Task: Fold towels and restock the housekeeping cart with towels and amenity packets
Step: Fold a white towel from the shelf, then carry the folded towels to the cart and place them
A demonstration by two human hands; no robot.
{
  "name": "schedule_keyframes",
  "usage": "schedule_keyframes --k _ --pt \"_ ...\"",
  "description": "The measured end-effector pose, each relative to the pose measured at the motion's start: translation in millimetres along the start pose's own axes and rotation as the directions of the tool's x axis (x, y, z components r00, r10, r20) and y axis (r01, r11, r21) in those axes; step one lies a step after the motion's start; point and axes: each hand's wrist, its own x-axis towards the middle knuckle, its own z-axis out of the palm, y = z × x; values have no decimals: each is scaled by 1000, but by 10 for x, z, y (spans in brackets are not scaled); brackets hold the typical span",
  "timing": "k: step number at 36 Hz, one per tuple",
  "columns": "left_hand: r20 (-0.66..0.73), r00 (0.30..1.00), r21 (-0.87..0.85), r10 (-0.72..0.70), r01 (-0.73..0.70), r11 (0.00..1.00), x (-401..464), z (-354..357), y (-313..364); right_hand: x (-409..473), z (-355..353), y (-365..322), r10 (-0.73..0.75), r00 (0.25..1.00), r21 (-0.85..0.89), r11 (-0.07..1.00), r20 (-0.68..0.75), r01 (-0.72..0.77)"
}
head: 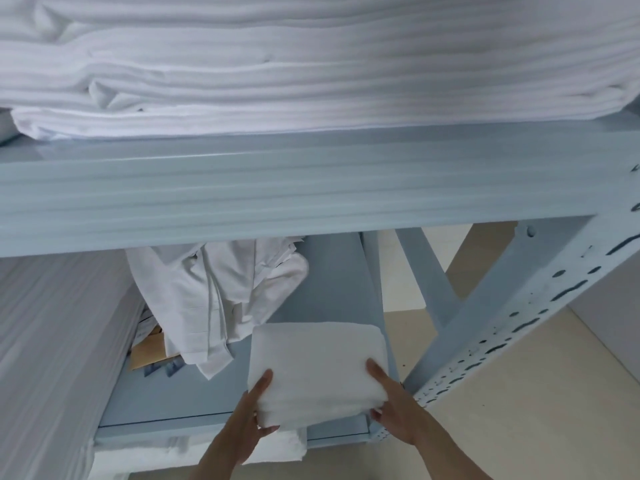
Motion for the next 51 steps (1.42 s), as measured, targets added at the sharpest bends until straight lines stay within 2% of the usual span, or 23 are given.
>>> schedule_keyframes --k 3,5,8,11,22,30,38,43,51 --pt "60 997 -1 44 -44 999 -14 -22 -25 28 -35 17 -16 1000 -35 999 -8 15" --pt "111 988 -6 105 -105 994 -41 2 -28 39 -41 42 -40 998 -28 999 43 41" --pt "138 970 -55 200 -195 979 -75 29 -54 25 -21 99 -113 987 51 993 114 108" --pt "161 951 -33 263 -261 965 -181 34 -37 -65 42 165 -191 978 109 977 80 182" --pt "244 882 -39 402 -405 913 -671 79 -70 -690 41 378 -358 927 231 916 109 327" --pt "354 815 12 459 -494 869 -1166 392 -202 -1383 -244 458 -456 885 210 878 95 430" --pt "420 769 55 482 -552 832 -1924 1032 -694 -2339 -911 592 -513 857 174 848 34 501" --pt "461 736 70 496 -587 807 -2498 1699 -1212 -3113 -1610 618 -560 827 123 824 40 553" --pt "564 698 101 442 -590 801 -3132 2843 -1719 -4239 -2617 445 -641 766 38 765 -48 643"
